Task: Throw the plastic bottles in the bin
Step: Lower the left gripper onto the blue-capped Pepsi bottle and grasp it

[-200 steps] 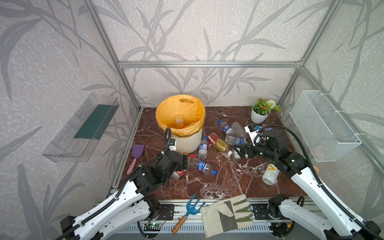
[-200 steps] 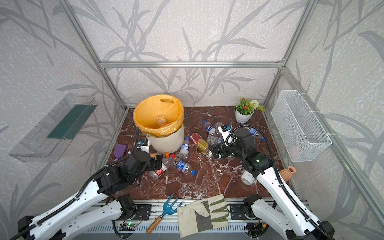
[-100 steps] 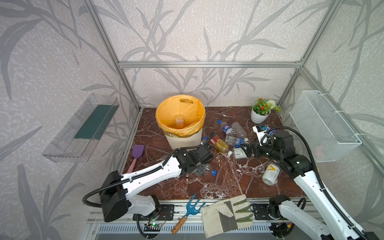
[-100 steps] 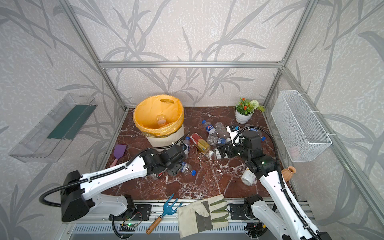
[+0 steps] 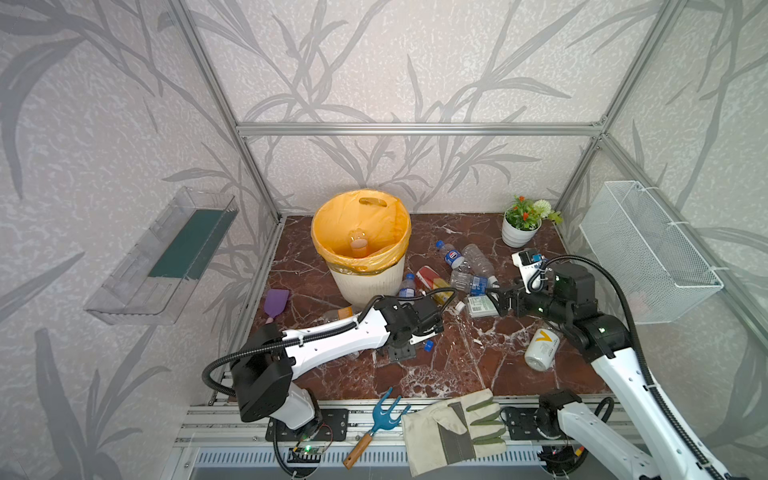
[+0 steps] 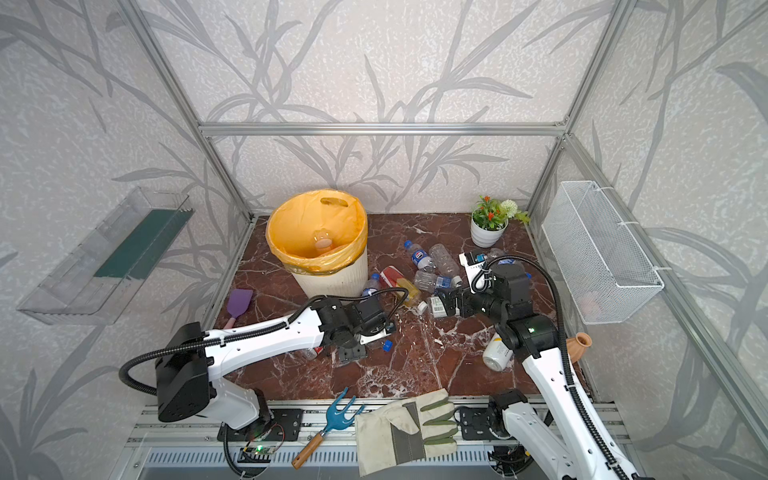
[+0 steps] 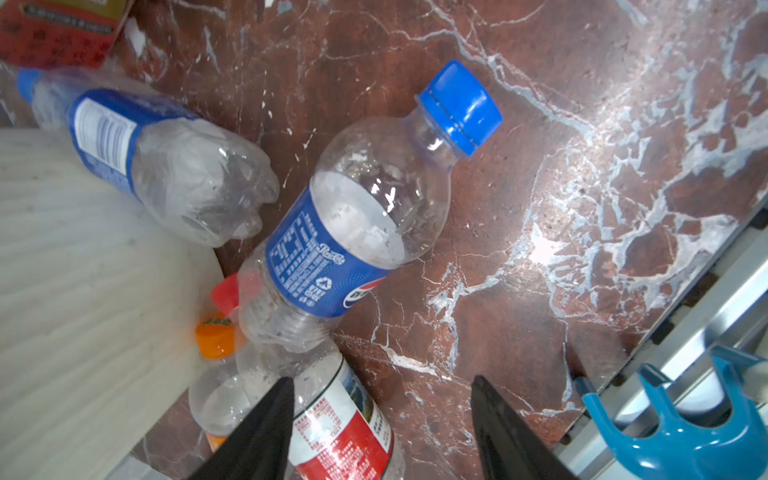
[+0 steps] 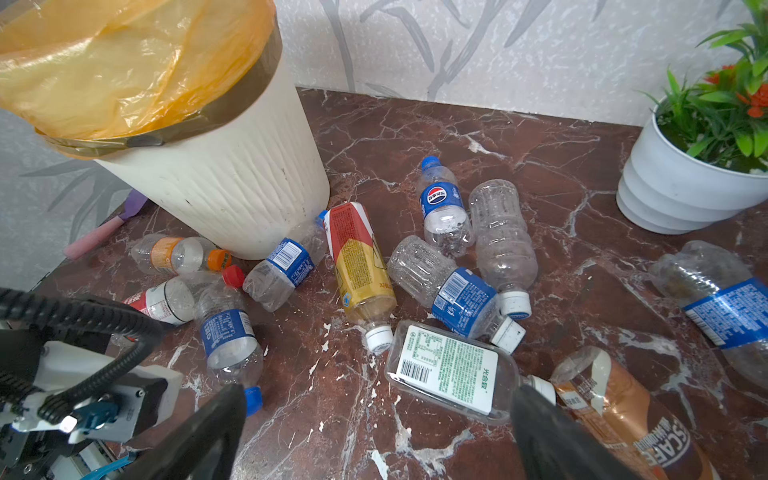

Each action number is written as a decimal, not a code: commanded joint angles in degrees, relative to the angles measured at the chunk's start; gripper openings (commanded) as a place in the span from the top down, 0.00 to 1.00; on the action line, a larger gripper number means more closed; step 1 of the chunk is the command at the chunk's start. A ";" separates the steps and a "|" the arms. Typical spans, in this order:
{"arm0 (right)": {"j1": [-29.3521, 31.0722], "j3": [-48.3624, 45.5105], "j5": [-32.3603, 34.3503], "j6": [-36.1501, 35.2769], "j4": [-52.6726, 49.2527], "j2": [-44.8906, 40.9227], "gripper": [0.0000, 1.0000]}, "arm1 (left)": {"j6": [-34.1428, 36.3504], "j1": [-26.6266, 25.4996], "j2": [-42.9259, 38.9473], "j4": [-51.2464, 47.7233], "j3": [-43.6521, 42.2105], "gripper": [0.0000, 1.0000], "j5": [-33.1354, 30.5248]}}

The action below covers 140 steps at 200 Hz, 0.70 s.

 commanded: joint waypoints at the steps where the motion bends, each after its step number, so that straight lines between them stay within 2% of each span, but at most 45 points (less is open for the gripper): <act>1: -0.50 -0.65 -0.96 -0.23 -0.15 -0.84 0.01 | 11.25 0.42 0.25 3.51 -1.45 0.32 1.73; 24: -0.84 -0.98 -0.81 -0.21 -0.40 -1.30 0.01 | 13.97 1.15 -0.04 8.12 -2.61 0.32 2.93; 43: -1.91 -1.68 -0.50 -0.44 -0.19 -1.50 0.01 | 14.59 2.02 2.23 7.60 -1.63 0.32 3.20; 76: -6.04 -1.74 -4.13 -0.46 0.26 -1.58 0.01 | 14.46 2.29 6.76 8.30 -0.72 0.36 2.78; 140: -7.00 -3.73 -1.09 -0.23 1.30 -2.68 0.01 | 15.02 3.79 9.97 9.58 0.99 0.38 2.66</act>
